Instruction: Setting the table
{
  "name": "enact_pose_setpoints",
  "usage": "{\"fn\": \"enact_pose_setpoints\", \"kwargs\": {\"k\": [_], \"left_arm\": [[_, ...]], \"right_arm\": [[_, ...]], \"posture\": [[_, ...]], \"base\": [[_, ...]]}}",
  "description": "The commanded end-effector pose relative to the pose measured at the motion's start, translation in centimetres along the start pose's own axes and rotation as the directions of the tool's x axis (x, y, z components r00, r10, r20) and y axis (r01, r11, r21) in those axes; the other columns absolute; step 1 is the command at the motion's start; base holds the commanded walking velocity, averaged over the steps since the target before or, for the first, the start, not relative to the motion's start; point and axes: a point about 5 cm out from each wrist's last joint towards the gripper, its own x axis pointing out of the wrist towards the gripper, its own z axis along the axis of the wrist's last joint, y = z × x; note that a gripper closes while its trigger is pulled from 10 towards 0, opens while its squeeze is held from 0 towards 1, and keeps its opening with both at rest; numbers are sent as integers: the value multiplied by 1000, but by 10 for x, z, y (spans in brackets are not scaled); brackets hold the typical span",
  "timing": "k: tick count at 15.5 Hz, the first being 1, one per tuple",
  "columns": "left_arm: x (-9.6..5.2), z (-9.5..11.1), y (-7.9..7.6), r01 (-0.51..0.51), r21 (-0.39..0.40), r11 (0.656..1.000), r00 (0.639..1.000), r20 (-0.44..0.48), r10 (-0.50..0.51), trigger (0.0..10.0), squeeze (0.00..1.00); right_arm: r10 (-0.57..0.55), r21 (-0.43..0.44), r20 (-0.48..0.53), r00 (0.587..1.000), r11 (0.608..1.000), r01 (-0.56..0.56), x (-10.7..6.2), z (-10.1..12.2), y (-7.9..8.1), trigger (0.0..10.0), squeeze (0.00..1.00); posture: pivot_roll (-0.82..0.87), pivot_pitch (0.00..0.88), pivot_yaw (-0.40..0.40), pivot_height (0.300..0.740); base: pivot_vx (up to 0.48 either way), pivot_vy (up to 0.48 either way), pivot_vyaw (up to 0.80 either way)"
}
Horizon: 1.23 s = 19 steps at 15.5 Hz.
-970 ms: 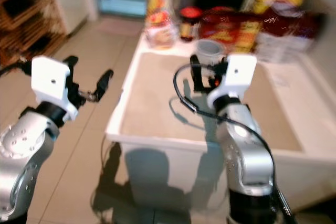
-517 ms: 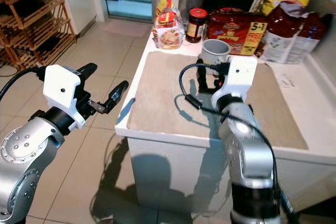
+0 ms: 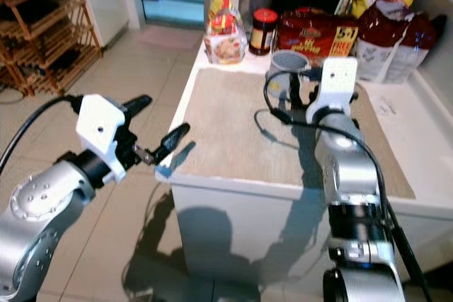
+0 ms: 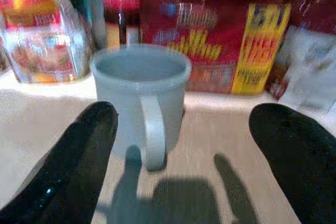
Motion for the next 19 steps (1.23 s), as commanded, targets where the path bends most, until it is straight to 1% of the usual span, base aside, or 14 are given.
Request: {"fn": "enact_pose_setpoints", "kwargs": {"k": [1,5,6,7,8,9,11,12,14,19], "left_arm": [[2,3,-4,31,10,999,1000,2,-31,10000,0],[3,4,-3,34,12,999,999,2,-34,10000,0],[3,4,-2,34,14,999,999,2,-34,10000,0],[3,4,-2,34,14,999,999,2,-34,10000,0],[2,3,-2,34,15,999,999,1,-34,10000,0],[2,3,-2,32,16,999,999,0,-32,10000,0],[1,3,-1,31,16,999,1000,-1,-31,10000,0],[2,3,-1,35,16,999,999,0,-35,10000,0],[2,3,-1,37,17,999,999,0,-37,10000,0],[3,3,-2,41,17,999,999,2,-41,10000,0]], "right_arm": [[11,21,-7,1000,1000,-11,7,0,-7,10000,0],[72,63,4,997,995,-72,22,-4,-7,10000,0],[111,90,24,994,990,-112,27,-4,-5,10000,0],[118,97,27,993,988,-120,28,-4,-5,10000,0],[127,101,29,991,986,-130,29,-5,-4,3412,0],[140,102,25,990,985,-141,31,-7,-2,0,0],[150,99,23,988,984,-151,32,-10,0,0,0],[156,96,13,988,983,-157,33,-15,1,0,0],[152,92,4,988,984,-151,33,-19,0,0,0],[146,90,8,989,985,-146,35,-21,-1,0,0]], "posture": [[90,0,-17,740],[98,0,-17,740],[103,0,-21,740],[104,0,-22,740],[104,0,-22,740],[105,0,-23,740],[105,0,-21,740],[104,0,-19,740],[104,0,-18,740],[105,0,-18,740]], "base": [[0,0,0],[0,0,0],[0,0,0],[0,0,0],[0,0,0],[0,0,0],[0,0,0],[0,0,0],[0,0,0],[0,0,0]]}}
